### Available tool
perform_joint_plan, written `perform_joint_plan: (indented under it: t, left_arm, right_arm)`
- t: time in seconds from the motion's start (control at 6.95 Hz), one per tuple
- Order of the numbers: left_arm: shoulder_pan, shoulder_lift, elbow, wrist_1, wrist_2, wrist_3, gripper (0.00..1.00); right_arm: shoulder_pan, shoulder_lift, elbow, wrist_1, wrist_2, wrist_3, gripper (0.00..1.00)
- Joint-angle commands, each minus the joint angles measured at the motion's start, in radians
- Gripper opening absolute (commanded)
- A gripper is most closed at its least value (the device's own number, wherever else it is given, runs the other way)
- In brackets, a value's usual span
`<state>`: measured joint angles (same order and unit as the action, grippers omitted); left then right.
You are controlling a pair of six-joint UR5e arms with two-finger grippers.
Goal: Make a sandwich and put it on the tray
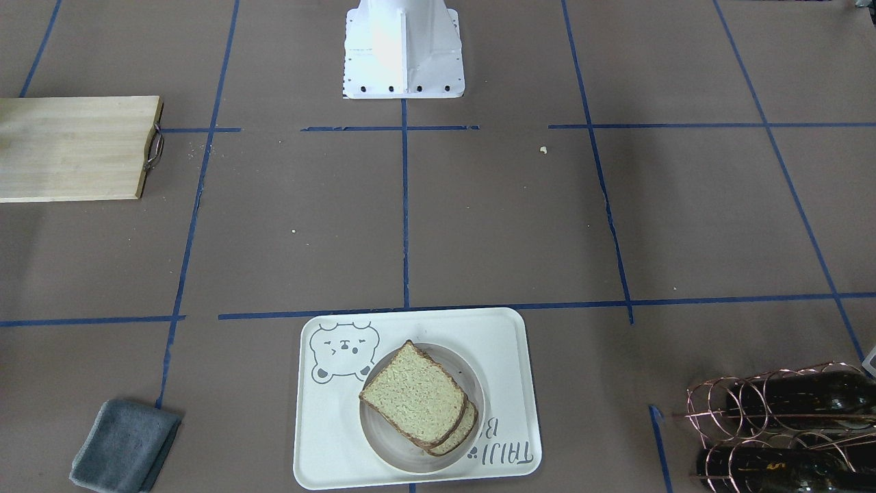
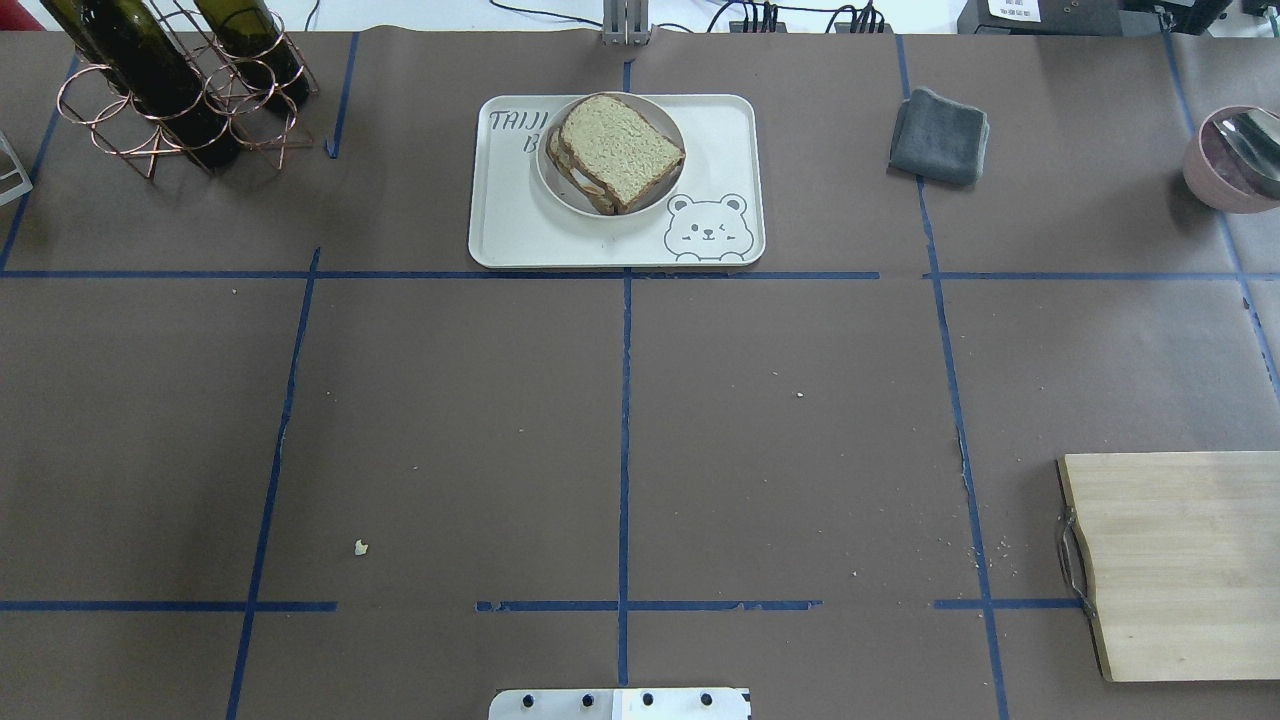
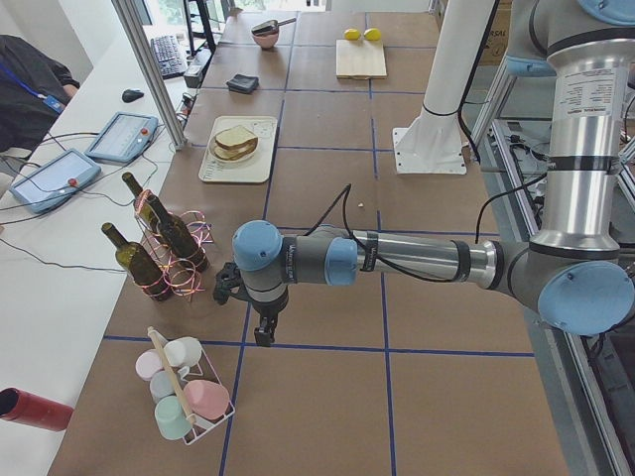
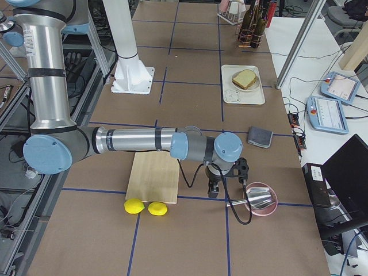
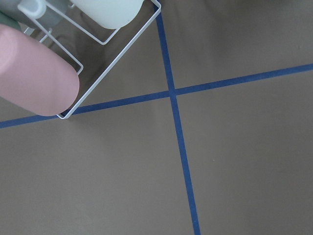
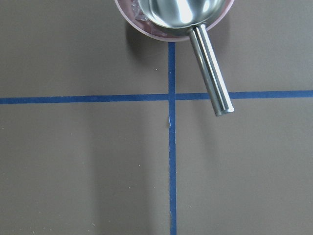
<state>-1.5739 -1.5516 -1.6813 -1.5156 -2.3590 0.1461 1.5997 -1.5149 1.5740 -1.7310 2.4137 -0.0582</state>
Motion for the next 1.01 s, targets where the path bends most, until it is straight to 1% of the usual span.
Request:
perform_joint_plan:
  t: [0.0, 0.14, 0.43, 0.86]
  left_arm:
    - [0.0, 0.004, -0.005, 0.0, 0.001, -0.002, 1.0]
    - [0.0, 0.004, -0.006, 0.0, 0.001, -0.003, 1.0]
    - [0.0, 0.002, -0.005, 0.0, 0.001, -0.003, 1.0]
    - [0.0, 0.004, -0.005, -0.002, 0.001, -0.002, 1.0]
  right_arm:
    - [0.023, -0.008, -0.008, 0.002, -0.001, -0.023, 1.0]
    - [0.025, -0.031, 0.01, 0.01, -0.002, -0.022, 1.0]
    - [0.025, -0.077, 0.006, 0.111, -0.005, -0.008, 1.0]
    - [0.025, -0.073, 0.004, 0.114, -0.004, -0.006, 1.0]
